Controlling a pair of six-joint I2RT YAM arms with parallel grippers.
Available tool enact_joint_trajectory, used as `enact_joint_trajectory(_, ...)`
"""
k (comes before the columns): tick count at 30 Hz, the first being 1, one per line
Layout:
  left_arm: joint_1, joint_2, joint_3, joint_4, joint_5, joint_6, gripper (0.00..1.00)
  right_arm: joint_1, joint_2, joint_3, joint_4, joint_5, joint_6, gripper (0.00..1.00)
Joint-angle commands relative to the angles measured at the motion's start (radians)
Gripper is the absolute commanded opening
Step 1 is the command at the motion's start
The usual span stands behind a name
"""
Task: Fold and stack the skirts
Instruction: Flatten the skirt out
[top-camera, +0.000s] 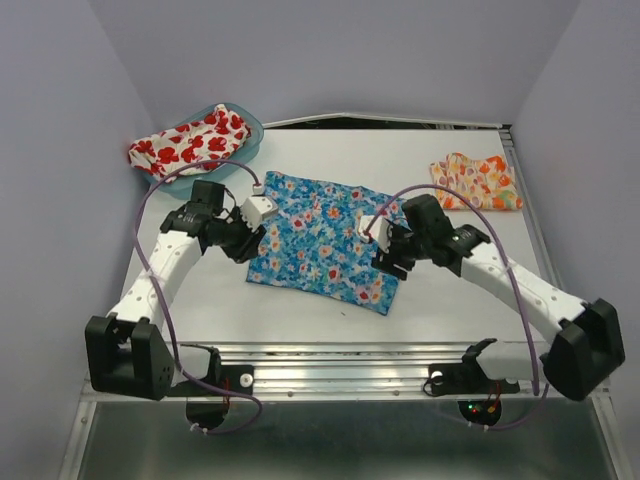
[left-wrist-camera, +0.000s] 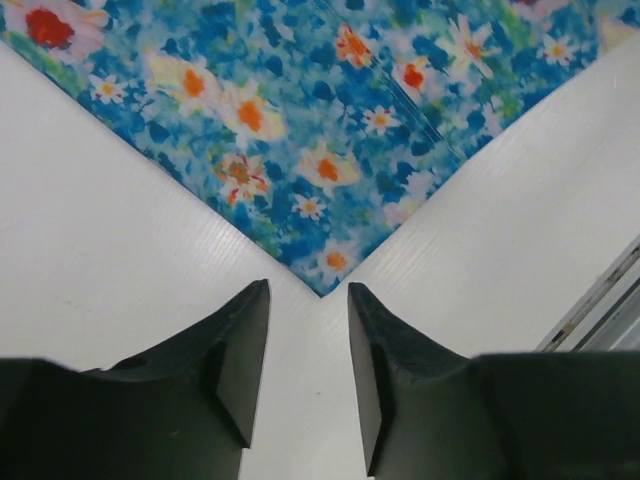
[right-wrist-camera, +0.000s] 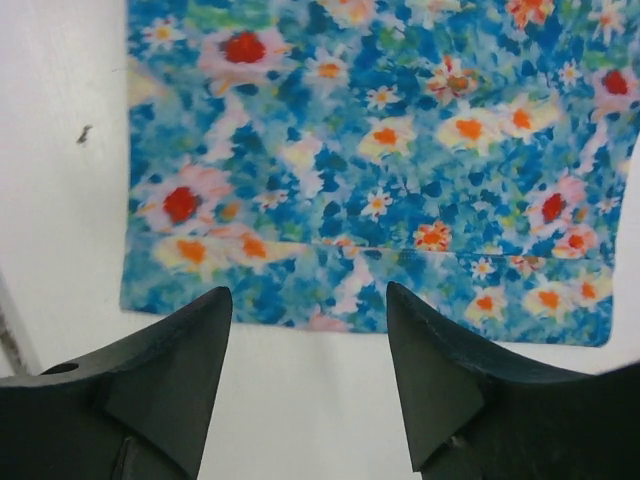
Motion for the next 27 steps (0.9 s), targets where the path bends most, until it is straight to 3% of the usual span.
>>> enact_joint_trajectory(1, -0.008, 0.113, 0.032, 0.159, 0.002, -0.2, 0.4, -0.029, 0.213, 0.102, 0.082, 0.072, 0.12, 0.63)
enact_joint_trajectory(3, -0.013, 0.149, 0.029, 0.179, -0.005, -0.224, 0.35, -0.048, 0.295, 0.136, 0.086, 0.078, 0.134, 0.59)
enact_joint_trajectory(7, -0.023, 0.239, 0.017, 0.201, -0.033, -0.279, 0.33, -0.108, 0.482, 0.211, 0.088, 0.107, 0.13, 0.58)
enact_joint_trajectory(15, -0.023, 0.442, 0.029, 0.255, -0.126, -0.335, 0.26, -0.108, 0.588, 0.156, 0.008, 0.122, 0.067, 0.56)
enact_joint_trajectory(22, -0.013, 0.618, 0.228, 0.268, -0.228, -0.349, 0.22, 0.076, 0.584, 0.096, -0.16, -0.025, 0.128, 0.55)
enact_joint_trajectory(27, -0.011, 0.719, 0.415, 0.259, -0.241, -0.347, 0.25, 0.263, 0.578, 0.18, -0.177, -0.27, 0.324, 0.58)
